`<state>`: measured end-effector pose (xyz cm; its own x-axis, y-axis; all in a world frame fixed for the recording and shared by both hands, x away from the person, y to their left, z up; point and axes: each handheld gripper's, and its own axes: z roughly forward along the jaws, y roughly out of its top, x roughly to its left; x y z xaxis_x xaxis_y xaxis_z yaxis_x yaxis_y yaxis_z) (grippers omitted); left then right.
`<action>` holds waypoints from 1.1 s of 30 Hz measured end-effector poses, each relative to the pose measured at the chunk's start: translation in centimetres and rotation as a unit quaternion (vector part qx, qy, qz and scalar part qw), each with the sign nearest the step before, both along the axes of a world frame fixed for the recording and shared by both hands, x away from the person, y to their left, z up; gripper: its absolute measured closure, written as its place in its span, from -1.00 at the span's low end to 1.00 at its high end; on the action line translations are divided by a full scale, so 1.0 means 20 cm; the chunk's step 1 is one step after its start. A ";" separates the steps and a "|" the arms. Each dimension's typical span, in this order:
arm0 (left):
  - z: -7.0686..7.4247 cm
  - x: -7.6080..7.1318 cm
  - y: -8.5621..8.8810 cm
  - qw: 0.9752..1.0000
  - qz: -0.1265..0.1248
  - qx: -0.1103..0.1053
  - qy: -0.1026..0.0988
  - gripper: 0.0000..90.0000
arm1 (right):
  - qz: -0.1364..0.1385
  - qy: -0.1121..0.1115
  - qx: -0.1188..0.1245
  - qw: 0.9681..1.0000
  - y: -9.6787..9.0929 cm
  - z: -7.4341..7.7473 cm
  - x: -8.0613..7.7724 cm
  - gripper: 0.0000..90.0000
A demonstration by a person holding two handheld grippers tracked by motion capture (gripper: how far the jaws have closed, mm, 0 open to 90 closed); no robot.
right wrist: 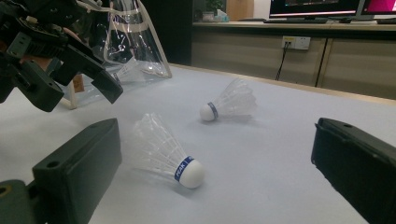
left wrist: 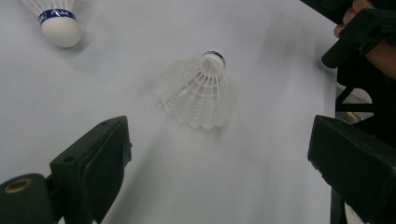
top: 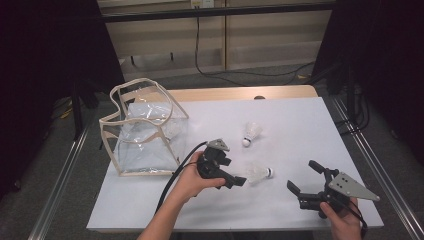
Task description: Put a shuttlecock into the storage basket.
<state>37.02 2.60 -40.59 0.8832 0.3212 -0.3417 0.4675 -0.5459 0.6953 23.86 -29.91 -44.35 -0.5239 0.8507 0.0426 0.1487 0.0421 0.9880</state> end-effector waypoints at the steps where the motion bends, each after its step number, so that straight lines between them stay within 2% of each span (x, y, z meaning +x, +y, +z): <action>1: 0.00 0.00 0.00 1.000 0.001 -0.002 0.001 -0.86 | 0.000 0.000 0.000 1.000 0.00 0.00 0.00 -0.97; 21: -0.05 0.00 -0.06 1.000 -0.002 -0.009 -0.002 -0.84 | 0.002 0.000 -0.003 1.000 0.00 0.00 0.01 -0.97; 33: -0.06 -0.01 -0.09 1.000 -0.001 -0.007 -0.010 -0.83 | 0.002 -0.002 -0.004 1.000 0.00 0.00 0.01 -0.97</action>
